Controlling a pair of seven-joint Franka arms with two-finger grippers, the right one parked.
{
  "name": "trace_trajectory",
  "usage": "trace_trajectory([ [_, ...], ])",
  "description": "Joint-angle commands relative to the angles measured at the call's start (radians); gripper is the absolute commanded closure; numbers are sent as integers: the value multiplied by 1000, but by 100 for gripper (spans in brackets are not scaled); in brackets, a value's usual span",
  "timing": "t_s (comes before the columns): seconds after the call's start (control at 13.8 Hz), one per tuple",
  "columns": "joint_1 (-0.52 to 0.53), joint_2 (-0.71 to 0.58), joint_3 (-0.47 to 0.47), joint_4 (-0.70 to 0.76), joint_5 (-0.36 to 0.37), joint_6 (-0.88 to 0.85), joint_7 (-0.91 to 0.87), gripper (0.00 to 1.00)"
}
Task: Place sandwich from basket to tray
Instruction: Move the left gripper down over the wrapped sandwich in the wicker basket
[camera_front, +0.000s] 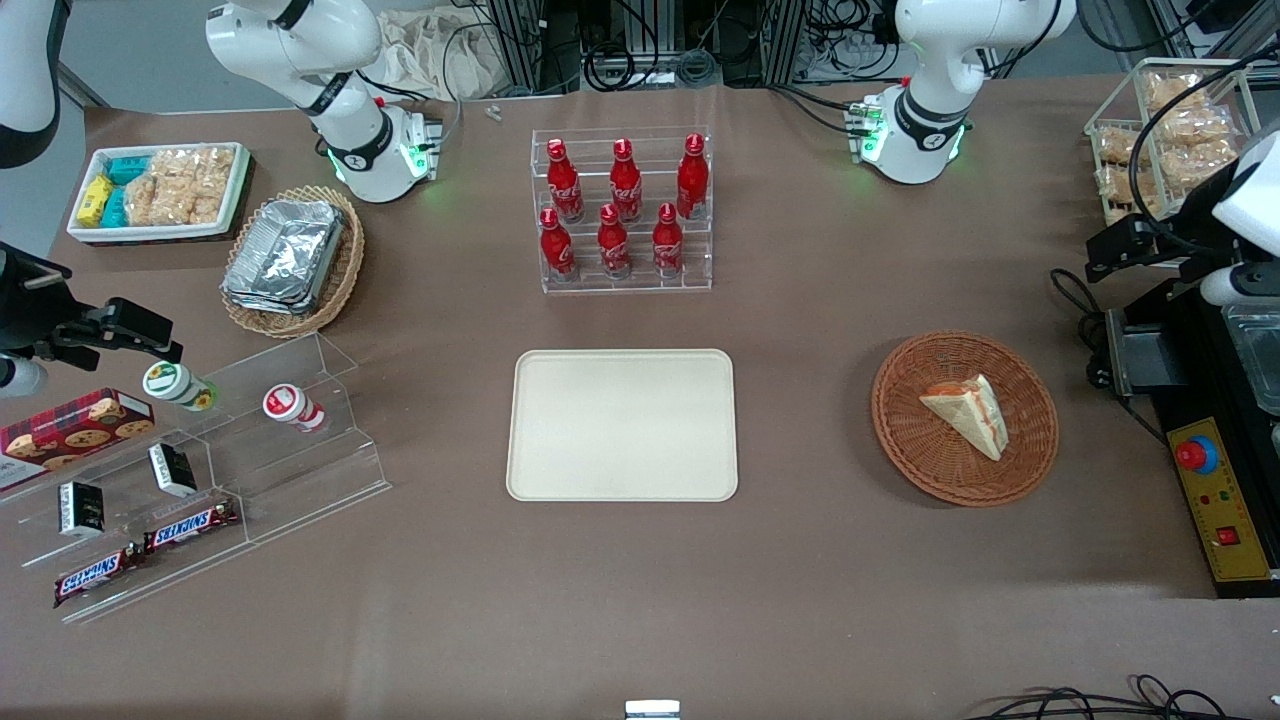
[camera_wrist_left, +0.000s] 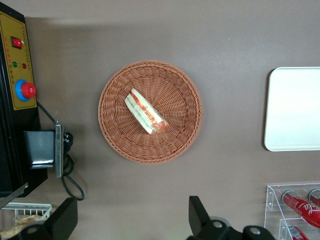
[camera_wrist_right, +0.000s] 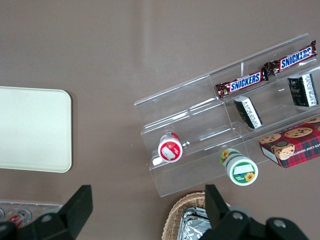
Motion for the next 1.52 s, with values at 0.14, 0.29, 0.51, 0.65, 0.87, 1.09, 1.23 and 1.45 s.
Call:
trace_trajectory([
  [0.14, -16, 23, 7, 22, 13, -33, -72, 0],
  [0.29, -5, 39, 12, 8, 13, -34, -119, 0],
  [0.51, 7, 55, 13, -111, 16, 71, -334, 0],
  [0.65, 7, 44, 13, -232, 13, 171, -439, 0],
  [0.87, 5, 66, 13, -369, 11, 367, -562, 0],
  [1.09, 5, 84, 13, -536, 11, 598, -615, 0],
  [1.23, 7, 110, 13, -610, 6, 728, -659, 5],
  [1.45, -1, 182, 12, -607, 16, 777, -866, 0],
])
